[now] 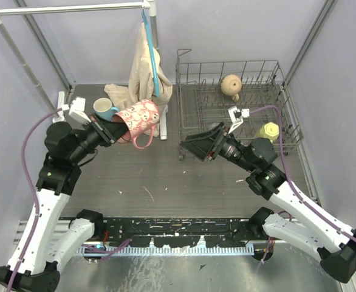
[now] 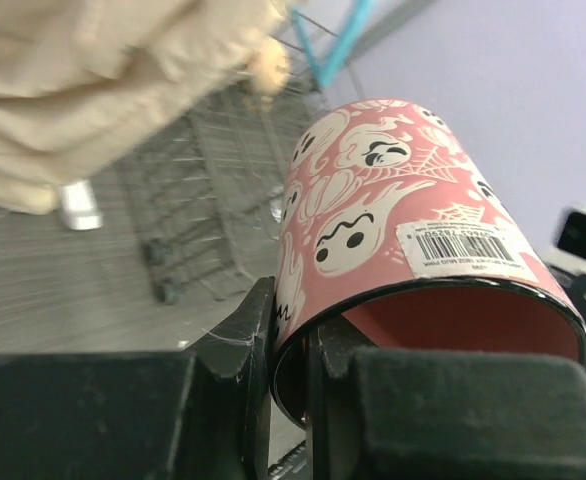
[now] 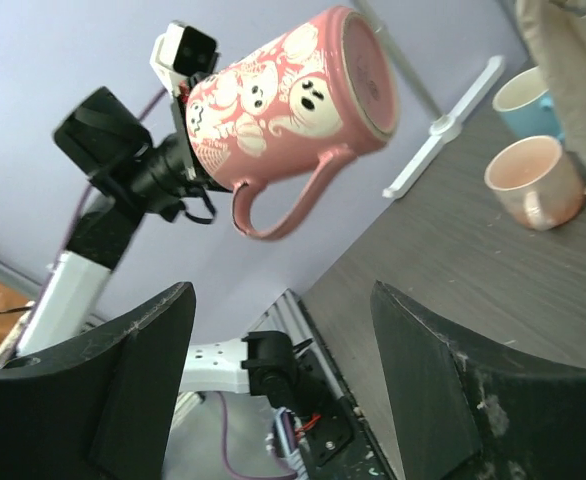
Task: Unload the cups from the dish rack
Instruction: Place the cup at the center of the board.
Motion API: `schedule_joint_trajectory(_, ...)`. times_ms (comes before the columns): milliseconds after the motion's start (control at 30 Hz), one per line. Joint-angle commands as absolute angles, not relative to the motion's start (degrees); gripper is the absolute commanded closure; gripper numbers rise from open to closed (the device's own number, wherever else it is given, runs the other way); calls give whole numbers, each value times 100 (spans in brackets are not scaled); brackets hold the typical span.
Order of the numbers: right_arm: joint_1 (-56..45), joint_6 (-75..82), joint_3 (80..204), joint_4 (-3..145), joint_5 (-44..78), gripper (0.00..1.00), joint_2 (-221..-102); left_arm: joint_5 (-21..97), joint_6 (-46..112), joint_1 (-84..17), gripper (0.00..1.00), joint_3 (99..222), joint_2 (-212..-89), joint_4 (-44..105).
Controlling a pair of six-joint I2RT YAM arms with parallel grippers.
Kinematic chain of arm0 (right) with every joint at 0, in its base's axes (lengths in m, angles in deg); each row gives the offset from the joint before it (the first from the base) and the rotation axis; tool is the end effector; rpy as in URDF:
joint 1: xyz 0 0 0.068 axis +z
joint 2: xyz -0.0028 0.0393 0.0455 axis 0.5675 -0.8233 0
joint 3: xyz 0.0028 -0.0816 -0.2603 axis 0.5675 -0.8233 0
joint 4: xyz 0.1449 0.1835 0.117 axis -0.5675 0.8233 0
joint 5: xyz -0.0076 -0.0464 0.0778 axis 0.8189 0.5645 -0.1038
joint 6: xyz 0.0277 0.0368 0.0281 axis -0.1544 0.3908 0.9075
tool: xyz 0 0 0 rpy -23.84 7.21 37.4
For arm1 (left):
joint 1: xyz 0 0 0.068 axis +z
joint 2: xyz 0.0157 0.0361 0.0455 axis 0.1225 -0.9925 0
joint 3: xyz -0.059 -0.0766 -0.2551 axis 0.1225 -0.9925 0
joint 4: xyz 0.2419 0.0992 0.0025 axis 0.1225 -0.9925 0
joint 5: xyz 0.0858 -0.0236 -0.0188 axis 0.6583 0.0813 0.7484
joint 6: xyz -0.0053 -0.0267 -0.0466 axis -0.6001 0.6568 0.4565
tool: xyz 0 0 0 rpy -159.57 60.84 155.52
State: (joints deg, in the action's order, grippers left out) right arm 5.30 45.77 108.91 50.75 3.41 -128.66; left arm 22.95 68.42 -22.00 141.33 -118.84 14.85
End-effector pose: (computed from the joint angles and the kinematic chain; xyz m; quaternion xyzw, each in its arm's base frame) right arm 0.1441 0.1370 0.3702 -0.0935 0.6179 0.6199 0.4745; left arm 0.1584 -0.0571 0.3870 -0.0625 0.7279 -0.4699 0.4955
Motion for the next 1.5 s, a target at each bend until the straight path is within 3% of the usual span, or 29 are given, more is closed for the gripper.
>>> schedule_joint_trajectory(0,511,3758,10880,5928,1015,23,-12402,3021,5966,-1569,100,15201,-11977,-61)
schedule_joint_trajectory(400,506,3020,10794,6876,1479,23,-11745,4078,5911,406,100,16734,-13908,-1731)
schedule_joint_trajectory(700,513,2906,10476,6867,1446,23,-11415,5521,5739,622,100,17310,-15402,-2094)
schedule_joint_trajectory(1467,508,2654,10314,6974,1671,23,-11365,5682,5504,780,100,19044,-18565,-2134)
